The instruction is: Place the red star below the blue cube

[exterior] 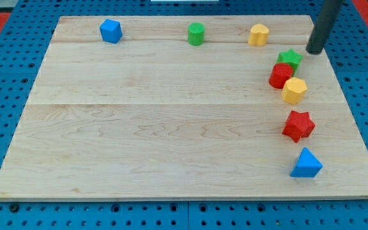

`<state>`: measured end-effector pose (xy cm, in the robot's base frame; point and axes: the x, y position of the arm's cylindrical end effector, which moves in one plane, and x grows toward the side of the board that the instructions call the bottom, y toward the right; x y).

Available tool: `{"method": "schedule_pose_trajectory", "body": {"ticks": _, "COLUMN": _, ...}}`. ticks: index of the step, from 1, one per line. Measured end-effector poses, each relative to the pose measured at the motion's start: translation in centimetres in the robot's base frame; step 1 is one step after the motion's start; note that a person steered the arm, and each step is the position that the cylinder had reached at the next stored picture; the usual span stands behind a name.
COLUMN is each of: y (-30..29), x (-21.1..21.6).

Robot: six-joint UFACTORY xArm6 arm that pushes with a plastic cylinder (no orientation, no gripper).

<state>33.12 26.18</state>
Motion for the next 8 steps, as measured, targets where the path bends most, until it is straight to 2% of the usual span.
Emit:
{"method": "schedule_pose_trajectory", "body": {"ticks": 1, "y": 0.0, "x": 2.7}}
{"method": "schedule_pose_trajectory", "body": {"ticks": 4, "y": 0.1, "x": 4.9}}
{"method": "schedule_pose_trajectory", "body": {"ticks": 5, "y": 0.1, "x": 7.0}}
{"method": "schedule_pose_trajectory", "body": {"ticks": 8, "y": -3.3, "x": 12.2}}
